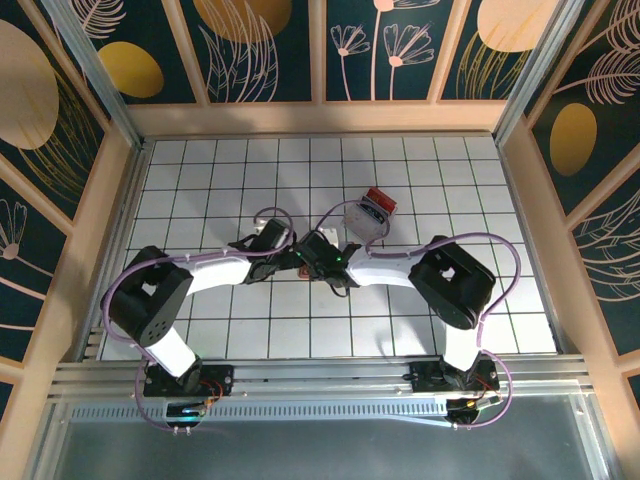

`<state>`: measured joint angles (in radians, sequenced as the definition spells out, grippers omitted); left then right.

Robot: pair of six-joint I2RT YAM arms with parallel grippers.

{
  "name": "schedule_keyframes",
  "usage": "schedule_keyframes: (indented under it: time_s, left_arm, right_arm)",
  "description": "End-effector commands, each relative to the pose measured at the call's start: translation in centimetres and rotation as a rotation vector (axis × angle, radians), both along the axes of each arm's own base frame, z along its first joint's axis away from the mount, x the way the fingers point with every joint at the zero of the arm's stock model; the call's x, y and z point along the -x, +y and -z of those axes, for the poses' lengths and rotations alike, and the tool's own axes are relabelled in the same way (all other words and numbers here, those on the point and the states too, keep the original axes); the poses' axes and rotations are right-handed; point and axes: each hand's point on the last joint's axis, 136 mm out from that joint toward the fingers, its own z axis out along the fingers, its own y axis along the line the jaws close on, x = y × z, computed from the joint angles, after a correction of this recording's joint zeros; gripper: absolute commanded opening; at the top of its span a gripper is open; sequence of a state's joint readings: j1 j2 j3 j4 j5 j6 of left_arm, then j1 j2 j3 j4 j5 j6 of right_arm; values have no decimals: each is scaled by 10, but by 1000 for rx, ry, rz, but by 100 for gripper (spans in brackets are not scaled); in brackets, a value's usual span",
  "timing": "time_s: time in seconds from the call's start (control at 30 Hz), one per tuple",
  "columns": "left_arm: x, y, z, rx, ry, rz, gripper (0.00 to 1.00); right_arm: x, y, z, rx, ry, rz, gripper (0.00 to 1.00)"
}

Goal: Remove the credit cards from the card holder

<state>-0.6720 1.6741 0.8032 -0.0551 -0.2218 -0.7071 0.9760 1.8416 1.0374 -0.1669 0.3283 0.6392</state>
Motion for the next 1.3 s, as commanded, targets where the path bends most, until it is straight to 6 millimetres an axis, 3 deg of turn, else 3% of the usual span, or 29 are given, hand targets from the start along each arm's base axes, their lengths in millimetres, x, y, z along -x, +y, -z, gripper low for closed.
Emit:
schedule_keyframes:
  time_s: [0.0, 0.2, 0.57, 0.93, 1.1, 1.27]
  left_arm:
    - [1, 7, 17, -154, 31, 40, 99]
    - [4, 4, 34, -208, 72, 67, 99]
    - [12, 13, 45, -225, 108, 32, 99]
    - [10, 11, 38, -209, 97, 29, 99]
    - [7, 4, 32, -179, 86, 39, 99]
    - [-2, -8, 10, -149, 19, 59, 99]
  right_arm:
    - [0, -10, -9, -6, -13, 32, 26]
    - [0, -13, -11, -10, -22, 48, 26]
    - [-5, -47, -31, 48, -104, 158, 33]
    - [-6, -85, -25, 56, -91, 250, 33]
    - [-5, -89, -23, 28, -92, 250, 33]
    - [-6, -89, -31, -40, -113, 245, 33]
